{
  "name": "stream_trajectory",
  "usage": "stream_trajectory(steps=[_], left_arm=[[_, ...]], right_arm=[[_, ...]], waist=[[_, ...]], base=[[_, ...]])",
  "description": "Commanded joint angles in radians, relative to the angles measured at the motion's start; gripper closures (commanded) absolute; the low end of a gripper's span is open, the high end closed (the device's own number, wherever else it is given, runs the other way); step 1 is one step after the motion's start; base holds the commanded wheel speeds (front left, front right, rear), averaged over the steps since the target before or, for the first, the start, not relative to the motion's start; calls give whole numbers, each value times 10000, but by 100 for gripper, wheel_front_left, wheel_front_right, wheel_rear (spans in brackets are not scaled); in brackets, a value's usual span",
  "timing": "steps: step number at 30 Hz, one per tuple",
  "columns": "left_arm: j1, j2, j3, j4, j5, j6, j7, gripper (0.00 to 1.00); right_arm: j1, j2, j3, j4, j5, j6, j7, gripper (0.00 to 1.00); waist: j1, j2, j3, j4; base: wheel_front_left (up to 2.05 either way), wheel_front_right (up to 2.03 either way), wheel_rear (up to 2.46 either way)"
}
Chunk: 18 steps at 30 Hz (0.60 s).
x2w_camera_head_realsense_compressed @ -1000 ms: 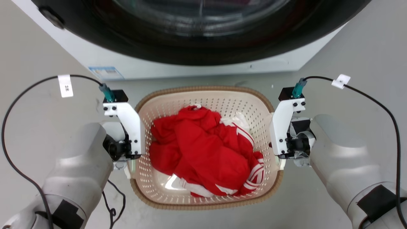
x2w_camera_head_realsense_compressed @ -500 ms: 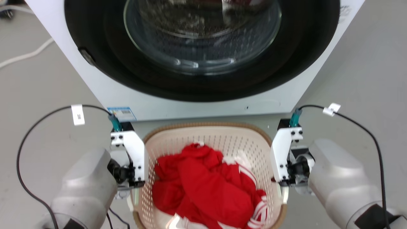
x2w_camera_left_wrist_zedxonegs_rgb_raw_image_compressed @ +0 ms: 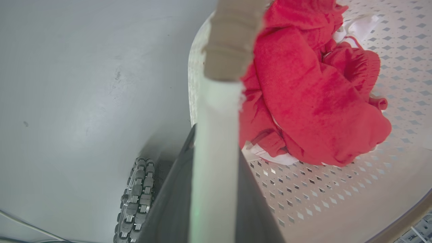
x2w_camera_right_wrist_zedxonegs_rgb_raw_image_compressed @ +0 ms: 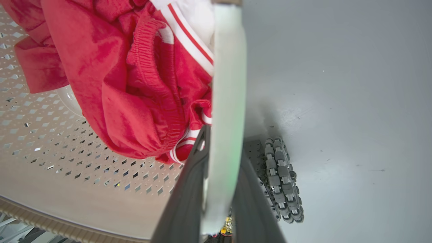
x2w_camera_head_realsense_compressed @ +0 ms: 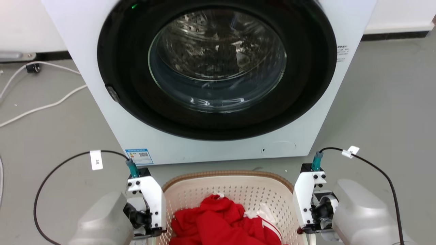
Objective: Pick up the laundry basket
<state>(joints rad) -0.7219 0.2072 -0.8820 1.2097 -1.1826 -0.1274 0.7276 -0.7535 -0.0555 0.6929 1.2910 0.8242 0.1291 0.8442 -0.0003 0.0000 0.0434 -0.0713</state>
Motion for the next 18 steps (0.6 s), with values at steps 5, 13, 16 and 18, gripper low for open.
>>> stream_trajectory(steps=[5, 13, 16, 18], left_arm=[[316, -282, 22, -44, -255, -65, 68, 100], [439, -380, -34, -5, -360, -76, 120, 100], [427, -407, -54, 9, -404, -76, 178, 100], [415, -420, -62, 23, -440, -76, 187, 100]], right_arm=[[318, 104, -147, -48, -189, 28, 109, 100], [438, 121, -372, -52, -356, 28, 175, 100], [421, 126, -429, -52, -392, 28, 179, 100], [405, 126, -463, -53, -408, 28, 131, 100]], waist=[[3, 0, -387, 3], [3, 0, -539, 30], [3, 0, -561, 48], [3, 0, -564, 61]], base=[[0, 0, 0], [0, 0, 0], [0, 0, 0], [0, 0, 0]])
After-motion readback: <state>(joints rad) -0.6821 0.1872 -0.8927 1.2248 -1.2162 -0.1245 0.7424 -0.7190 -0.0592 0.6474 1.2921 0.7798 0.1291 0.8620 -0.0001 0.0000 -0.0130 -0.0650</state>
